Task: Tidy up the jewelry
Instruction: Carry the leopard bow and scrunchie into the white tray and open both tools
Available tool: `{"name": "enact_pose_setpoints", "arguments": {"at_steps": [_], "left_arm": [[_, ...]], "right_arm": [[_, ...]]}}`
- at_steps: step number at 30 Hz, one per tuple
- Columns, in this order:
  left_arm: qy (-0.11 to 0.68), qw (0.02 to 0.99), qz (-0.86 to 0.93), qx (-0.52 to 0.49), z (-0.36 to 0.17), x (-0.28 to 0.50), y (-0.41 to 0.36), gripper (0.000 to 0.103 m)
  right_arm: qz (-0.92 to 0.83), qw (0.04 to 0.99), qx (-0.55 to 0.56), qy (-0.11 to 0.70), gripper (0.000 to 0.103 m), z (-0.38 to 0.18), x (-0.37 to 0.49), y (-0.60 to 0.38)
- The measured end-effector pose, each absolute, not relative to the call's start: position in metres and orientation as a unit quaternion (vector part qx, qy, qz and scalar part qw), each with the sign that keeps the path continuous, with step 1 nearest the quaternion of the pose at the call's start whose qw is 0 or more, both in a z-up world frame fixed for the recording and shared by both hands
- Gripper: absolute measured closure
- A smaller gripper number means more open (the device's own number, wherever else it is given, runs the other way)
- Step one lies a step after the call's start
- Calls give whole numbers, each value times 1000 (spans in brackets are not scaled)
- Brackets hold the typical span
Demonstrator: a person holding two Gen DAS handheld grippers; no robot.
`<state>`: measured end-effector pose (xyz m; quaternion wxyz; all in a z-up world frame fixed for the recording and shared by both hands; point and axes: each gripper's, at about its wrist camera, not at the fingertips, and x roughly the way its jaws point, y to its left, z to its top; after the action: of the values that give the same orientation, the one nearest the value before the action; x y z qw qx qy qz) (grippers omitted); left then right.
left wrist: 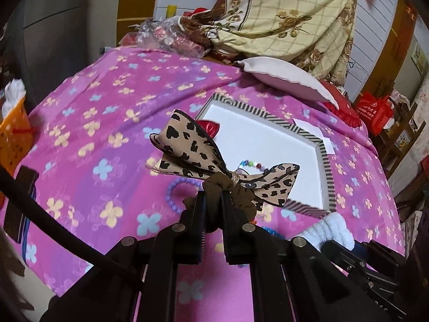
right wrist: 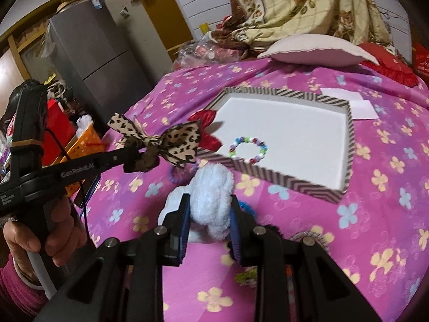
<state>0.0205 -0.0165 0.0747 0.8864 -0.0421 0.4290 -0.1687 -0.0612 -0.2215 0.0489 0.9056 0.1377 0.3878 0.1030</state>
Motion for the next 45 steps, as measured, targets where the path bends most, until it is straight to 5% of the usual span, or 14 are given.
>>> {"name": "enact_pose_setpoints", "arguments": {"at_steps": [19,36,45], "left_arm": [[421,897,-133,14,68,112,-77,73],[470,878,-91,16,11,197,-91,72],[491,867,-90,-9,0,193,-78,63]], "right_arm": [[57,908,159,384,76,45,35,-276],[49,863,212,456,76,-17,152,-288],[55,848,234,472,64,-31,144,-289]]}}
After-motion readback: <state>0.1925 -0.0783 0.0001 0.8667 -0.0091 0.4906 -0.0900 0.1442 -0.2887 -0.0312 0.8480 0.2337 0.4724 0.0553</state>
